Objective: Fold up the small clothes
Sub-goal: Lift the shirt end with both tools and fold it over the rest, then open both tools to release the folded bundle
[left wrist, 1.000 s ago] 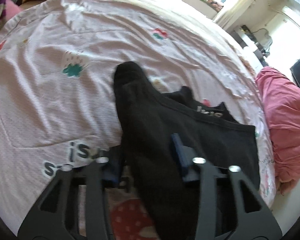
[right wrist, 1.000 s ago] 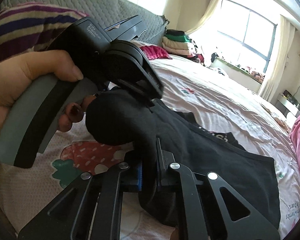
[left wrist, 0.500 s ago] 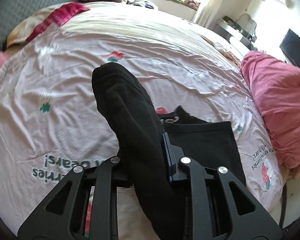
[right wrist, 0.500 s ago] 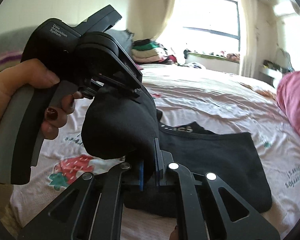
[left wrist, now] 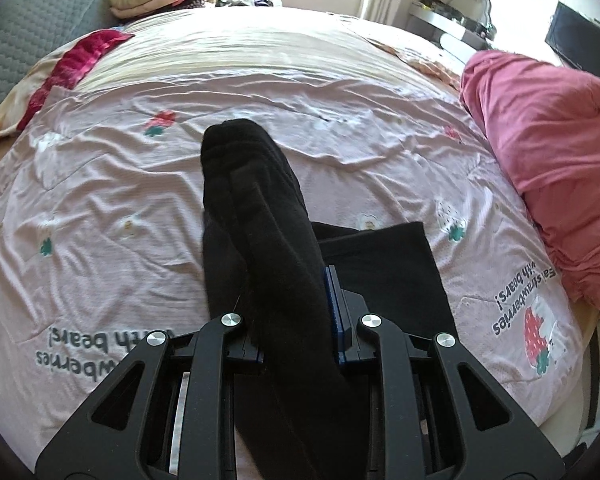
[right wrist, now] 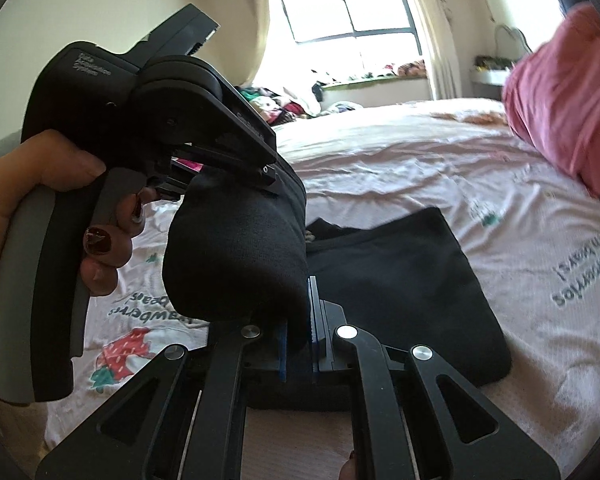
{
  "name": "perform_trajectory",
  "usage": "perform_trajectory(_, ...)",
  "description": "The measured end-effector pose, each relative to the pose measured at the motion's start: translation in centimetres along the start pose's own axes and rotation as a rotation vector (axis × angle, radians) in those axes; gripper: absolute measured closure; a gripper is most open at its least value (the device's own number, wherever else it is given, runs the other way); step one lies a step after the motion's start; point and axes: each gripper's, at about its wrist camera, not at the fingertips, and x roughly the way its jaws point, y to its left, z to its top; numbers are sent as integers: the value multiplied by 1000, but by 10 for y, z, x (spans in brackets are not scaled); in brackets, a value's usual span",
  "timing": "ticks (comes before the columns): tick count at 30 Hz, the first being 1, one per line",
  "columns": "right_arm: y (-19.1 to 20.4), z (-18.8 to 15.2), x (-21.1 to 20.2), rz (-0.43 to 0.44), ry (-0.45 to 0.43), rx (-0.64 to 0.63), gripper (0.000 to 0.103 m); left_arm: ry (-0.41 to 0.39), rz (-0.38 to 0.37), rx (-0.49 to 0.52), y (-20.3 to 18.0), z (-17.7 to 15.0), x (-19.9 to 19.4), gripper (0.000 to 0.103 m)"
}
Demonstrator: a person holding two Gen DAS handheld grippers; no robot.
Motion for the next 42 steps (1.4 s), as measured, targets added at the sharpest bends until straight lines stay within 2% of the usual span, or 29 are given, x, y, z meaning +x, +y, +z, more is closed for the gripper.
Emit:
perform_trajectory(6,-35,-9,7,17,58,129,97,52,8,29,-28,-2,25,88)
perform_trajectory(9,-46,-15,8,4,73,150,97,68,10,37,-39,-4,35,87)
perform_trajectory(17,-65,-28,13,40,131,257,95,124,40,86,-68,-4,64,79)
perform_trajectory(21,-76,-33,13,74,152,335,95,172,35,93,-79,-2,81,67)
perform_trajectory(23,-78,-34,12,83,159,352,95,190,26,97,-83,-2,86,57)
perform_trajectory(24,-78,-35,11,85,161,355,95,197,9,94,-84,-2,88,51)
perform_trajectory(26,-78,-36,10,83,165,359,95,212,-31,92,-87,-3,91,46)
perform_trajectory(28,-79,-37,8,84,168,369,95,205,-66,92,-88,-4,89,40)
perform_trajectory(34,-84,-41,1,96,182,412,94,144,-168,21,-68,-5,69,40)
perform_trajectory(40,-94,-36,-9,84,222,421,88,57,-177,-19,-33,-8,41,40)
perform_trajectory(42,-95,-30,-13,88,239,422,84,31,-148,-9,-23,-11,34,40)
